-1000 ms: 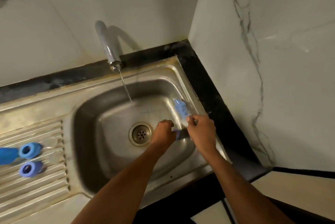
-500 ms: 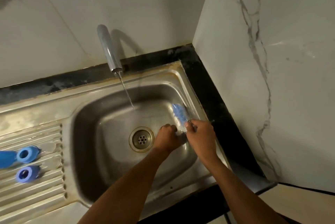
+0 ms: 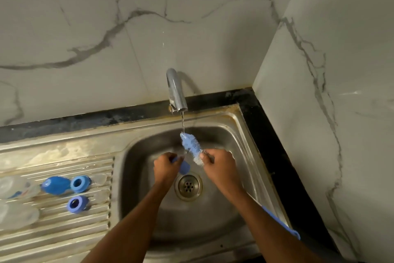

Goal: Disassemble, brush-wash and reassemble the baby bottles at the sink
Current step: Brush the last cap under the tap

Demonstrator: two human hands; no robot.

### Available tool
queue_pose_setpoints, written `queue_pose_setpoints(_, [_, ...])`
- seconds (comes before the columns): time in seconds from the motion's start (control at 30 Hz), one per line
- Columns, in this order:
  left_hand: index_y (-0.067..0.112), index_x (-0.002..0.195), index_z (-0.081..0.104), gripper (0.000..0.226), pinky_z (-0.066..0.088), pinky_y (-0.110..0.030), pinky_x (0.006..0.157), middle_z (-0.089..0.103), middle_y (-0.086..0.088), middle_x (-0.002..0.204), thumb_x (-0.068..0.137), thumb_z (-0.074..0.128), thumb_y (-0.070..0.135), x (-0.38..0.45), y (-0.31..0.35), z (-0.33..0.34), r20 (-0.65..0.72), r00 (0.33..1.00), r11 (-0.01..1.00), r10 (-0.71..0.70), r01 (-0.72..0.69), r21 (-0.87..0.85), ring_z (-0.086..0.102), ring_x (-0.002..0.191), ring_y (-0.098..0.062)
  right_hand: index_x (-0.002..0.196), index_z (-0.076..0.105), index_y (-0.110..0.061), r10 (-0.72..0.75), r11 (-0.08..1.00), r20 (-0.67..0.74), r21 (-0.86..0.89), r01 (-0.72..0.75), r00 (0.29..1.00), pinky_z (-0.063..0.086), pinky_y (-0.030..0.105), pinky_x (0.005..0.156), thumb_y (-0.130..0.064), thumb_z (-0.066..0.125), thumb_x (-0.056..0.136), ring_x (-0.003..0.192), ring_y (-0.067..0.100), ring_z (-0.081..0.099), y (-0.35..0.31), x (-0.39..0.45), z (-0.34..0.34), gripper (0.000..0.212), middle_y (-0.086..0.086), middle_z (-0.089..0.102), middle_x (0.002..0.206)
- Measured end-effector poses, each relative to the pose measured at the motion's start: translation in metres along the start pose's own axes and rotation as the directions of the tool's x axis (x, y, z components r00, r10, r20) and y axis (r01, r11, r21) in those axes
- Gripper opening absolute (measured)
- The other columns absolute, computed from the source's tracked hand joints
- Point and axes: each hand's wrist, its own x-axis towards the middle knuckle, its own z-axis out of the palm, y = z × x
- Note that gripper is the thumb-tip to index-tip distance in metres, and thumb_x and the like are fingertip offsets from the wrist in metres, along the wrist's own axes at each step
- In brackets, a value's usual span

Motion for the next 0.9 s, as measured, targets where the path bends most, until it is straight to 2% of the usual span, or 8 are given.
queue_pose_setpoints(0.13, [0.014,0.088,0.067,0.023,0.061,-0.044,0.083,0.073,-0.012,0.092,0.102,0.058,0.03,0.007,0.017,-0.008,0.073,0.983,0.893,-0.17,0.185,-0.41,0.072,0.086,-0.023,0.08,0.073,-0.018,0.06,0.997,-0.009,-0.046,-0.06,0.998,0.05,0.023,0.051,-0.029,0.06,0.093,0.055,0.001,0.059,0.015,-0.011,-0.004,0.022,-0.008,0.064,0.062])
queue_pose_setpoints(0.23, [0.003,0.098,0.056,0.027,0.058,-0.05,0.084,0.064,-0.022,0.095,0.106,0.05,0.028,0.014,0.046,-0.012,0.288,0.897,0.557,-0.334,0.435,-0.708,0.067,0.087,-0.033,0.082,0.073,-0.019,0.101,0.992,-0.036,-0.067,-0.103,0.994,0.04,0.01,0.047,-0.026,0.062,0.094,0.055,-0.003,0.058,0.023,-0.02,-0.011,0.018,-0.013,0.057,0.057])
queue_pose_setpoints(0.33, [-0.003,0.113,0.053,0.037,0.056,-0.044,0.079,0.064,-0.025,0.099,0.106,0.048,0.033,0.023,0.055,-0.012,0.497,0.795,0.246,-0.349,0.589,-0.77,0.065,0.086,-0.034,0.084,0.074,-0.017,0.114,0.991,-0.091,-0.057,-0.12,0.989,0.04,0.009,0.05,-0.023,0.063,0.094,0.056,0.0,0.059,0.026,-0.025,-0.016,0.017,-0.012,0.057,0.058])
queue_pose_setpoints(0.47, [-0.002,0.134,0.051,0.053,0.053,-0.039,0.071,0.064,-0.023,0.115,0.106,0.045,0.042,0.035,0.055,-0.007,0.637,0.707,0.063,-0.309,0.683,-0.727,0.064,0.092,-0.03,0.086,0.075,-0.018,0.126,0.991,-0.127,-0.035,-0.131,0.984,0.043,0.008,0.052,-0.027,0.062,0.095,0.062,-0.009,0.061,0.026,-0.031,-0.018,0.018,-0.012,0.066,0.066])
queue_pose_setpoints(0.57, [0.002,0.132,0.054,0.046,0.052,-0.036,0.076,0.062,-0.02,0.124,0.104,0.051,0.038,0.034,0.059,-0.01,0.677,0.694,0.074,-0.246,0.71,-0.701,0.062,0.093,-0.027,0.087,0.074,-0.021,0.134,0.99,-0.145,-0.025,-0.139,0.98,0.045,0.009,0.051,-0.029,0.062,0.096,0.064,-0.009,0.062,0.027,-0.036,-0.017,0.017,-0.013,0.066,0.07])
queue_pose_setpoints(0.67, [0.004,0.115,0.061,0.032,0.053,-0.034,0.078,0.064,-0.018,0.109,0.097,0.063,0.031,0.03,0.062,-0.016,0.678,0.7,0.183,-0.225,0.713,-0.677,0.062,0.09,-0.026,0.085,0.074,-0.023,0.134,0.989,-0.164,-0.034,-0.141,0.977,0.045,0.011,0.05,-0.03,0.062,0.095,0.065,-0.008,0.062,0.025,-0.043,-0.016,0.017,-0.016,0.064,0.066])
queue_pose_setpoints(0.8, [0.003,0.099,0.062,0.017,0.053,-0.031,0.082,0.065,-0.013,0.099,0.099,0.064,0.02,0.028,0.068,-0.02,0.61,0.762,0.3,-0.219,0.647,-0.701,0.064,0.088,-0.022,0.08,0.07,-0.028,0.133,0.987,-0.179,-0.06,-0.146,0.975,0.051,0.017,0.052,-0.032,0.062,0.095,0.065,-0.006,0.063,0.024,-0.049,-0.013,0.018,-0.016,0.063,0.064])
queue_pose_setpoints(0.9, [0.002,0.099,0.064,0.021,0.055,-0.034,0.093,0.069,-0.015,0.101,0.09,0.074,0.018,0.026,0.072,-0.024,0.532,0.811,0.317,-0.243,0.585,-0.747,0.068,0.091,-0.022,0.084,0.072,-0.028,0.131,0.988,-0.188,-0.056,-0.143,0.973,0.053,0.017,0.053,-0.033,0.062,0.095,0.064,-0.006,0.063,0.019,-0.053,-0.011,0.017,-0.017,0.063,0.065])
